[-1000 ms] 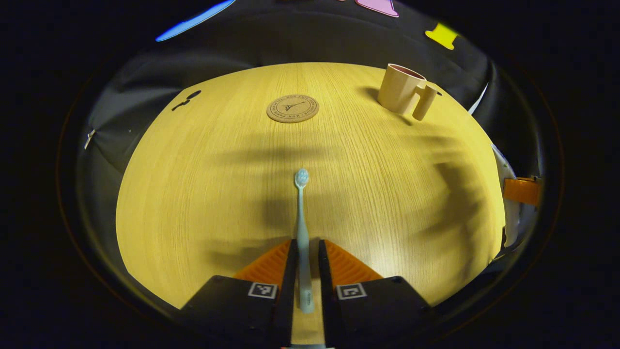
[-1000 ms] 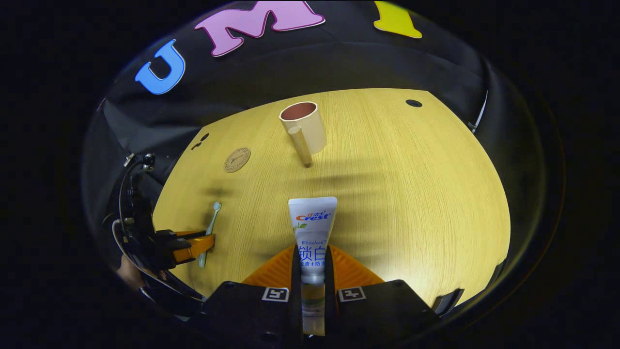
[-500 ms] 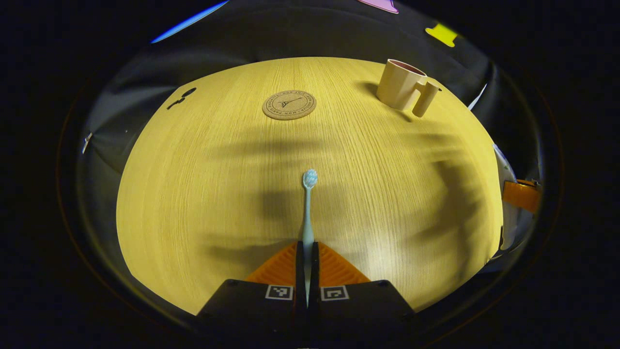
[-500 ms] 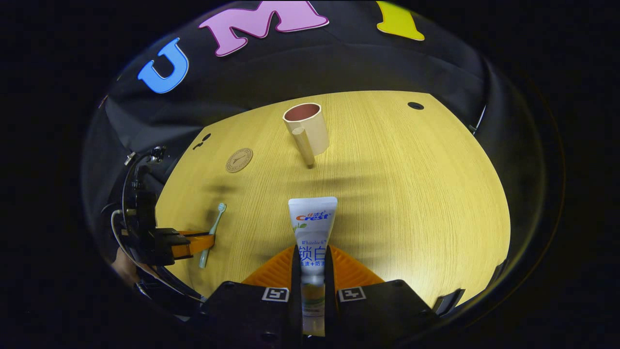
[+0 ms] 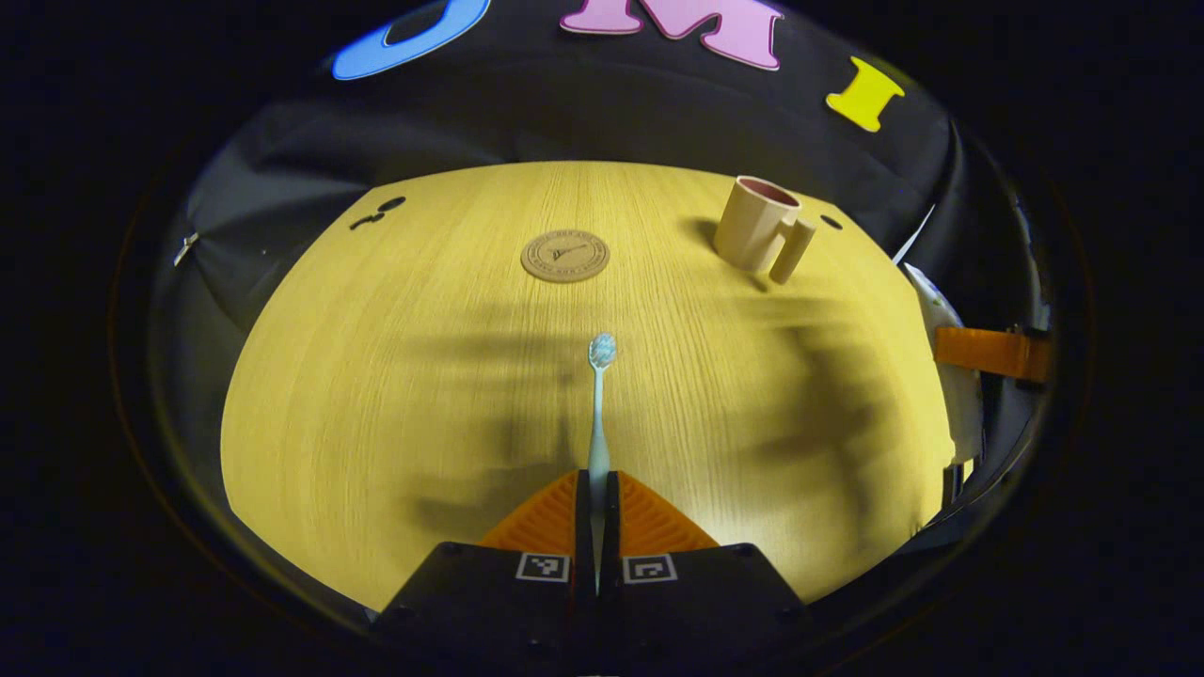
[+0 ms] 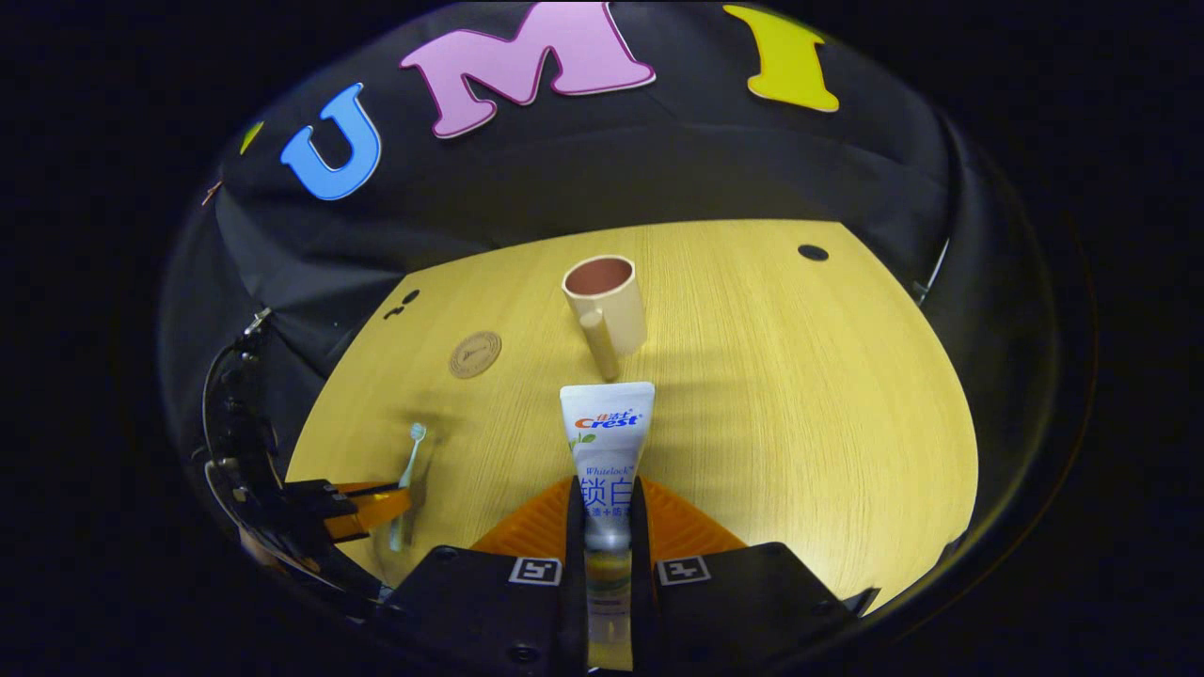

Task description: Put the toothbrush and toothpaste on the desktop into the cup, then pick up the cup and place it on the coaster on the desktop.

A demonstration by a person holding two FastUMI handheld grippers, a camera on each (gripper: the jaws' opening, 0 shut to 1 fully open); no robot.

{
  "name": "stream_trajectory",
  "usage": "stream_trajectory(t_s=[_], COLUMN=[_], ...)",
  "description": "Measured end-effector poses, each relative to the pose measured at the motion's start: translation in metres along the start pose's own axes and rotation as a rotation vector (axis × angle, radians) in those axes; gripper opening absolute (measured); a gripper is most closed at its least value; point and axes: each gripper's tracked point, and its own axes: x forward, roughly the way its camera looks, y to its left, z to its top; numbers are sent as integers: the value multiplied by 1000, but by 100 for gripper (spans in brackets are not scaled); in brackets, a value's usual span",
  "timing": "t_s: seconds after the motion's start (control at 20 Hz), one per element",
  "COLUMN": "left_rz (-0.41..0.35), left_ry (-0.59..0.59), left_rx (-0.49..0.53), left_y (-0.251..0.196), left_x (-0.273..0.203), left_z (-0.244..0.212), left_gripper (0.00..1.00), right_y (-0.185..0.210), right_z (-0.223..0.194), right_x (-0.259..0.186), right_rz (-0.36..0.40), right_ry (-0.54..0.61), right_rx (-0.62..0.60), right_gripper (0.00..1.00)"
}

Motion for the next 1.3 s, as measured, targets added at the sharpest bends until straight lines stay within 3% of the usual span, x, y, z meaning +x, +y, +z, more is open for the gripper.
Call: stream_trajectory(t_s=[0.55,0.75,1.0,1.3], left_rz=[-29,-55,-66,-27], left_ry=[-292,-358,-358,-400], left_rx=[-112,-121,-150,-201], left_y=[-21,-38,-53,-44], left_x=[-61,-62,-52,-53], left_z=[71,86,91,102], left_gripper=[6,6,6,6], right_y=[27,36,42,34], right_z=[151,182,220,234], right_x=[29,54,80,114], right_rz=[106,121,112,64], right_ry=[-369,-437,-581,-672], right_rx=[0,-4,-65,-142], right_gripper=[22,22,21,22])
